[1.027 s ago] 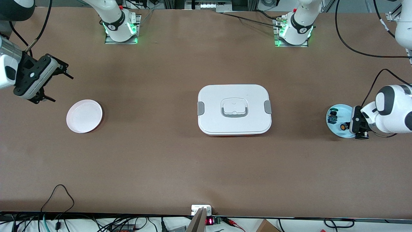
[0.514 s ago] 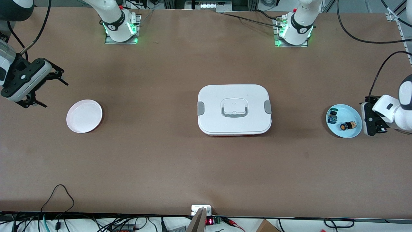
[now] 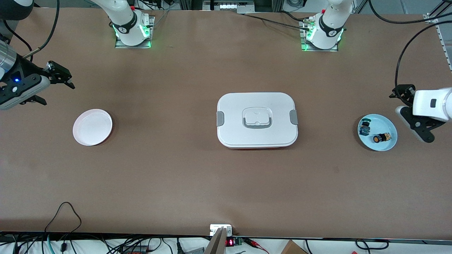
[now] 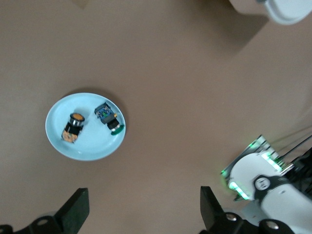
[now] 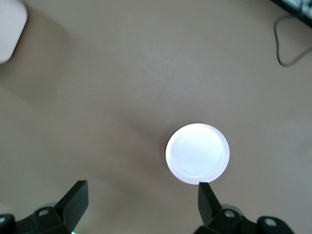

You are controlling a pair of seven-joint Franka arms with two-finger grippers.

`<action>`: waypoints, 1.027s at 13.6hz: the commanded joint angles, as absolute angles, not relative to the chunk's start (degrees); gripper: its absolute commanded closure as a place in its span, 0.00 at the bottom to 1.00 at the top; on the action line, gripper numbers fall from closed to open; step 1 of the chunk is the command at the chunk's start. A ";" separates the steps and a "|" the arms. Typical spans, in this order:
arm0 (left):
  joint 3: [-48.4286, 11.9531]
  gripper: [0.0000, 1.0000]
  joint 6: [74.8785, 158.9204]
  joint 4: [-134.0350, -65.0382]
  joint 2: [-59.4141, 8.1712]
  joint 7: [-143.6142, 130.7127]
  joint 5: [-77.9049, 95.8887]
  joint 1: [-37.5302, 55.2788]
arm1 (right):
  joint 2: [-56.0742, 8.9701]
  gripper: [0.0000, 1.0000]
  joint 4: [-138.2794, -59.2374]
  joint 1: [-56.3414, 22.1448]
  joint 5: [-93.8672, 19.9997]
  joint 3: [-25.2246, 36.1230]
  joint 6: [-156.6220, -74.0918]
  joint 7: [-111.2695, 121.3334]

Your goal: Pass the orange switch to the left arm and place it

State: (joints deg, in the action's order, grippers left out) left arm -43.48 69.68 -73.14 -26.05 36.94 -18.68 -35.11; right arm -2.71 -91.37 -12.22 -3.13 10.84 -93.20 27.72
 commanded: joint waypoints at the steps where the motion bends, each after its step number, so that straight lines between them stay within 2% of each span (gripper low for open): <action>1: -44.65 0.00 66.97 -69.17 -26.80 27.36 -15.66 -35.07 | -0.01 0.00 -92.54 -7.31 -2.20 4.42 -92.20 15.70; 5: -43.43 0.00 64.69 -68.38 -25.49 19.37 -14.33 -31.31 | 2.72 0.00 -96.67 -7.47 -2.11 3.52 -94.38 5.02; 8: -28.62 0.00 69.76 -73.19 -18.22 12.51 -6.73 -22.61 | 2.46 0.00 -98.53 -7.65 -2.11 3.52 -95.89 0.19; 11: -13.05 0.00 78.88 -85.46 -9.71 6.79 0.79 -13.30 | 2.29 0.00 -97.74 -7.82 -1.50 3.52 -95.98 -0.18; 13: -8.46 0.00 87.24 -94.36 -3.54 4.58 1.05 -10.03 | 1.67 0.00 -96.77 -7.82 -0.80 3.52 -95.98 -0.09; 14: -5.39 0.00 89.62 -96.40 -2.21 4.57 1.40 -7.24 | 1.41 0.00 -95.81 -7.65 0.08 3.52 -95.98 0.09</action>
State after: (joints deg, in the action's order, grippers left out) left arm -10.80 83.30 -86.14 -9.87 6.57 -0.04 -11.79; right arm 1.14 -96.86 -8.42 -1.78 4.41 -95.87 1.06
